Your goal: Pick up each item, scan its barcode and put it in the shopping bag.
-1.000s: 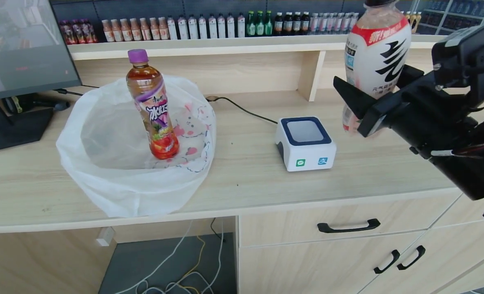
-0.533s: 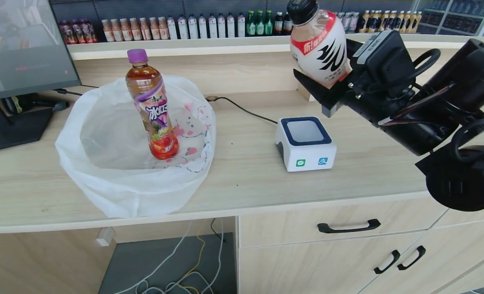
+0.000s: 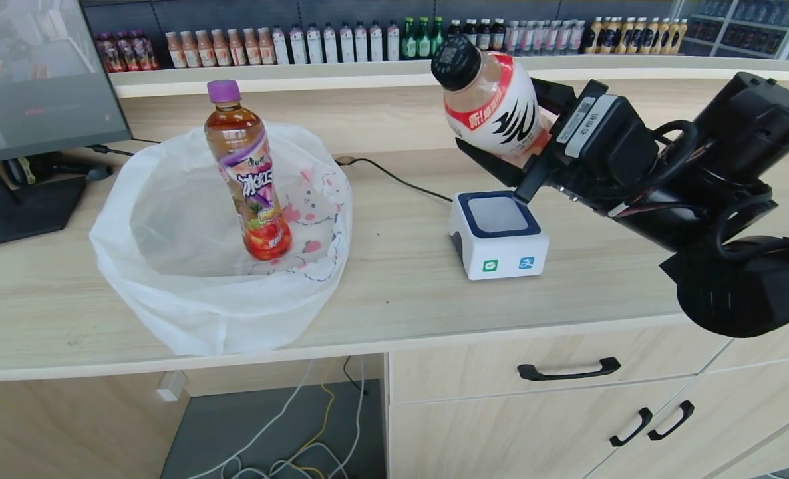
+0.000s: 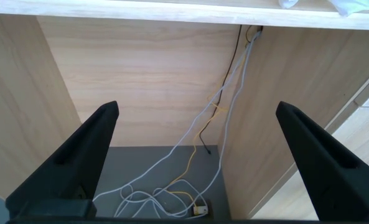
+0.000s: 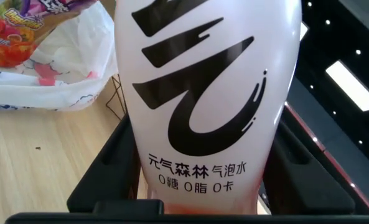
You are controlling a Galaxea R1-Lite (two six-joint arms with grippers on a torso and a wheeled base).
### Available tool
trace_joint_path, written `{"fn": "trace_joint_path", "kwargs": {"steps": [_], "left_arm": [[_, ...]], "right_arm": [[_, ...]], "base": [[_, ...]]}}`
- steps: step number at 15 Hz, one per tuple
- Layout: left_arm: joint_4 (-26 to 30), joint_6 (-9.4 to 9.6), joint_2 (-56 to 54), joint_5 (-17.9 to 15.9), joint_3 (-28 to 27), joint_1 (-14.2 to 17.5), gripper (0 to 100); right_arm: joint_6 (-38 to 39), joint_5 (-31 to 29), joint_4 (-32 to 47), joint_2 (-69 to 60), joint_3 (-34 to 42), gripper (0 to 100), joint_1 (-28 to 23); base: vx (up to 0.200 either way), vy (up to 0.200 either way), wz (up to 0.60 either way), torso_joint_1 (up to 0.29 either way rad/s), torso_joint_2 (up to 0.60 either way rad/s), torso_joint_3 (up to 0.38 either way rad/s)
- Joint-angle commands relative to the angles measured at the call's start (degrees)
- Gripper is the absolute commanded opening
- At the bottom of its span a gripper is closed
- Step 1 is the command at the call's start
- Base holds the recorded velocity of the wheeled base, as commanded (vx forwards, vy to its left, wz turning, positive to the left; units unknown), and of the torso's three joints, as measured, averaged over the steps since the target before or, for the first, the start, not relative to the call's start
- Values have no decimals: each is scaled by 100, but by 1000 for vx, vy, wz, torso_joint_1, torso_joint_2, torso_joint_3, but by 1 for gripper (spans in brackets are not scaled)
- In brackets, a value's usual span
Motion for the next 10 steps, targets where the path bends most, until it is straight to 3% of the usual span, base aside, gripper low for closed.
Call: {"fn": "trace_joint_path", "kwargs": {"steps": [1,10], "left_arm": [[-1,0,-2,0,0,0,100],[-1,0,-2,0,0,0,100]], "right_arm": [[-84,283,-6,30,103,0,-151],[-321,915,11,215,481,0,-327]], "base": [[0,0,0,0,0,0],[0,0,0,0,0,0]]}}
